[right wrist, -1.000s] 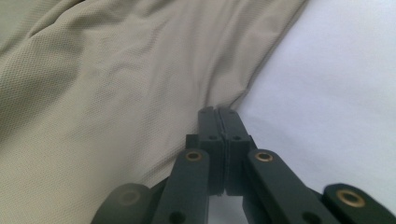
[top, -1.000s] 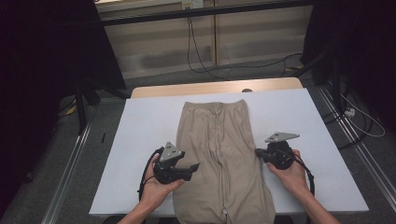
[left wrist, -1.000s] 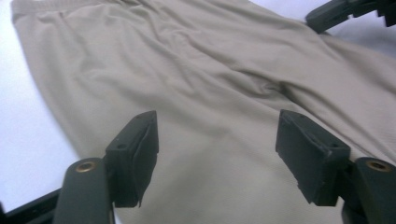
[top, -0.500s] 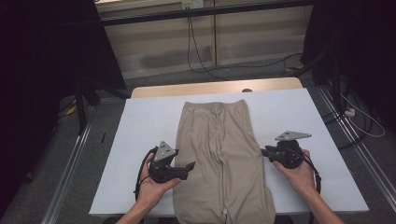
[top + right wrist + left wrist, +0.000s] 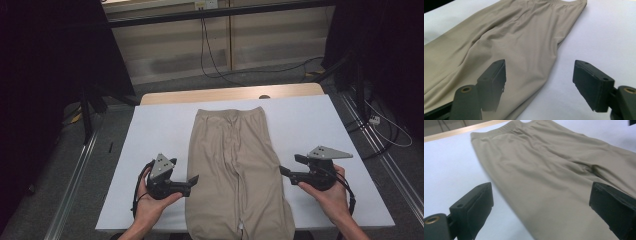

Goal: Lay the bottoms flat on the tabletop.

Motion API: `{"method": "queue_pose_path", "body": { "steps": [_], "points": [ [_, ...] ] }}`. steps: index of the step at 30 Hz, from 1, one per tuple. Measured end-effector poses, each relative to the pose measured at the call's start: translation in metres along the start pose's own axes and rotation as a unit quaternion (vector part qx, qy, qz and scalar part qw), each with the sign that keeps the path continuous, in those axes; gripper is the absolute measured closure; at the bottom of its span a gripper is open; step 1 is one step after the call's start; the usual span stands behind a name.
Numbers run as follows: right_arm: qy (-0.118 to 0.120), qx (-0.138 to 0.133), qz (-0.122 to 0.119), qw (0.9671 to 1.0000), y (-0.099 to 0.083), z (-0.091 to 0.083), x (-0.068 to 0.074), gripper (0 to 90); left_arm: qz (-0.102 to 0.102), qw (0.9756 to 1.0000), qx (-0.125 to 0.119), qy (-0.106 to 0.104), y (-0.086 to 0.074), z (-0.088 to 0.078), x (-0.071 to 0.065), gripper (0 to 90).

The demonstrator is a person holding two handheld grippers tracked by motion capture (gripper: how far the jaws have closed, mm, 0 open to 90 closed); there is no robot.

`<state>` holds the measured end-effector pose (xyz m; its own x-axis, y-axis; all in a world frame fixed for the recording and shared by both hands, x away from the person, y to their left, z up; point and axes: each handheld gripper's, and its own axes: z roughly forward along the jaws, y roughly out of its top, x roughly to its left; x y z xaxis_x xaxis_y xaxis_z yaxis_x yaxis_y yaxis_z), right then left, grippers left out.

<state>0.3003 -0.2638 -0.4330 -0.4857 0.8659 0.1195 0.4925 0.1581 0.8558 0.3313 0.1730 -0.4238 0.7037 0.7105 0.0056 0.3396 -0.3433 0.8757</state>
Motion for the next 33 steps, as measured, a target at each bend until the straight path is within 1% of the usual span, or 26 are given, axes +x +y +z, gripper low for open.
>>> {"method": "queue_pose_path", "body": {
  "steps": [1,4,5,7,9,11,12,14,15,16,17,18,19,21,22,24,25,26,28,30,31,33],
  "points": [
    [0.000,-0.003,0.001,1.0000,-0.001,-0.002,0.000,22.7,0.003,1.0000,-0.005,0.005,-0.001,-0.002,0.000,5.8],
    [-0.001,-0.014,0.009,0.9999,-0.003,-0.008,0.003,17.4,0.007,0.9998,-0.019,0.006,-0.003,-0.007,0.000,5.7],
    [-0.003,-0.015,0.008,0.9999,-0.003,-0.009,0.003,15.5,-0.001,0.9998,-0.020,0.006,-0.004,-0.009,0.001,5.6],
    [-0.007,-0.016,0.006,0.9998,-0.004,-0.015,0.006,12.2,-0.008,0.9997,-0.020,0.010,-0.007,-0.011,0.003,5.6],
    [-0.009,-0.016,0.001,0.9998,-0.009,-0.020,0.007,9.9,-0.006,0.9998,-0.012,0.017,-0.011,-0.013,0.005,5.6],
    [-0.016,-0.018,0.004,0.9997,-0.014,-0.024,0.008,8.2,-0.013,0.9998,-0.006,0.013,-0.014,-0.016,0.007,5.7],
    [-0.022,-0.020,0.006,0.9995,-0.015,-0.026,0.008,8.1,-0.018,0.9997,-0.009,0.016,-0.016,-0.019,0.008,5.8],
    [-0.036,-0.022,0.002,0.9991,-0.016,-0.030,0.012,8.1,-0.015,0.9996,-0.015,0.021,-0.019,-0.027,0.009,5.9],
    [-0.039,-0.025,-0.002,0.9989,-0.017,-0.033,0.014,7.4,-0.019,0.9993,-0.017,0.027,-0.021,-0.030,0.010,5.9],
    [-0.036,-0.030,0.001,0.9989,-0.018,-0.034,0.014,6.6,-0.023,0.9992,-0.016,0.030,-0.021,-0.031,0.011,5.9],
    [-0.032,-0.033,0.001,0.9989,-0.019,-0.034,0.014,6.5,-0.028,0.9988,-0.023,0.033,-0.020,-0.033,0.012,5.9],
    [-0.033,-0.039,-0.005,0.9987,-0.018,-0.034,0.014,6.5,-0.026,0.9987,-0.025,0.036,-0.020,-0.033,0.012,6.0],
    [-0.040,-0.047,-0.011,0.9980,-0.017,-0.033,0.014,6.8,-0.027,0.9986,-0.026,0.038,-0.020,-0.033,0.012,6.0],
    [-0.046,-0.052,-0.011,0.9975,-0.018,-0.032,0.012,7.5,-0.028,0.9988,-0.024,0.032,-0.021,-0.033,0.011,6.0],
    [-0.045,-0.053,-0.006,0.9976,-0.018,-0.031,0.012,7.7,-0.030,0.9988,-0.025,0.030,-0.020,-0.033,0.011,6.0],
    [-0.048,-0.056,-0.006,0.9973,-0.018,-0.031,0.011,7.6,-0.027,0.9988,-0.027,0.031,-0.019,-0.032,0.012,6.0],
    [-0.049,-0.058,-0.007,0.9971,-0.017,-0.030,0.011,7.6,-0.028,0.9987,-0.029,0.030,-0.019,-0.032,0.012,5.9],
    [-0.047,-0.059,-0.006,0.9971,-0.017,-0.030,0.011,7.6,-0.028,0.9986,-0.029,0.035,-0.019,-0.032,0.013,6.0],
    [-0.049,-0.061,-0.004,0.9969,-0.018,-0.030,0.011,7.5,-0.033,0.9986,-0.027,0.031,-0.019,-0.031,0.014,5.9],
    [-0.050,-0.062,-0.003,0.9968,-0.018,-0.030,0.010,7.6,-0.032,0.9985,-0.027,0.035,-0.019,-0.032,0.014,5.8],
    [-0.051,-0.061,-0.003,0.9968,-0.018,-0.030,0.010,7.6,-0.030,0.9987,-0.027,0.032,-0.018,-0.032,0.015,5.8],
    [-0.050,-0.059,-0.003,0.9970,-0.018,-0.029,0.009,7.6,-0.032,0.9985,-0.029,0.035,-0.018,-0.032,0.015,5.8]
  ]
}}
